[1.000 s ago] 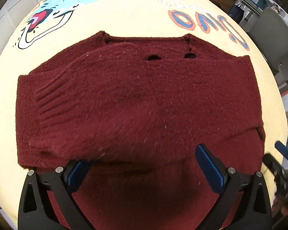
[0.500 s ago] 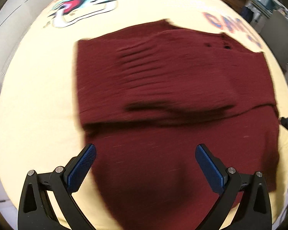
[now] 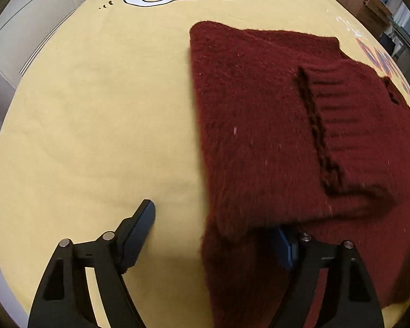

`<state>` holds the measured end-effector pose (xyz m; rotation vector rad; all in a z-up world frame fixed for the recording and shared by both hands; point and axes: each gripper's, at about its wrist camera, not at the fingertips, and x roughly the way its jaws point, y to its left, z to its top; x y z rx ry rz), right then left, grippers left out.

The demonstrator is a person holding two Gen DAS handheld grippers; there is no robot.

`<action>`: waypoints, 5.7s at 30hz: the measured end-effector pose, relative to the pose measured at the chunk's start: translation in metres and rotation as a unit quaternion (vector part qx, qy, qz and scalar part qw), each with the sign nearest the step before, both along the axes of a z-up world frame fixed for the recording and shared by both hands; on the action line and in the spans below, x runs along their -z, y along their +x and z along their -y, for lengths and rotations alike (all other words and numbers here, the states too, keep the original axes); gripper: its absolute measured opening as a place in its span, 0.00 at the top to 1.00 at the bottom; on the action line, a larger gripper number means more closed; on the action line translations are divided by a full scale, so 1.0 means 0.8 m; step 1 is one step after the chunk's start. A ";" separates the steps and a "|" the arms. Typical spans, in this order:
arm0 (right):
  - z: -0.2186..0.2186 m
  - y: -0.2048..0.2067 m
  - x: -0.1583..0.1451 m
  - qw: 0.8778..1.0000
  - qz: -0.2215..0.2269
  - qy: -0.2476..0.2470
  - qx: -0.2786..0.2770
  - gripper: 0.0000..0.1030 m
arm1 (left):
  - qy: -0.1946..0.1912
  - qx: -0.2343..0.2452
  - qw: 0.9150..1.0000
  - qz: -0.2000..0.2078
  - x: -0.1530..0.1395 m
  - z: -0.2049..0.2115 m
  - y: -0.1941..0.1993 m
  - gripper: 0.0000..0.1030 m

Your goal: Fold small clothes

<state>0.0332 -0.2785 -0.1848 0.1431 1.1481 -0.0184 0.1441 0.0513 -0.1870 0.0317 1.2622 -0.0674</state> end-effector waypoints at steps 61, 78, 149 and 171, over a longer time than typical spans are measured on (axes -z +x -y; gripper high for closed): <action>-0.087 0.146 -0.069 0.997 0.052 0.038 -0.049 0.90 | -0.045 0.030 0.998 -0.019 0.011 0.005 0.032 0.86; -0.031 0.125 0.009 1.000 0.003 0.025 0.019 0.90 | 0.011 0.047 0.999 0.005 0.004 0.036 0.016 0.86; -0.018 0.086 0.043 0.996 0.091 -0.016 0.000 0.00 | -0.013 0.073 0.991 0.111 -0.007 0.095 -0.002 0.01; -0.006 -0.014 -0.014 0.994 0.053 -0.085 -0.048 0.00 | -0.024 0.056 0.997 0.041 -0.081 0.062 -0.072 0.01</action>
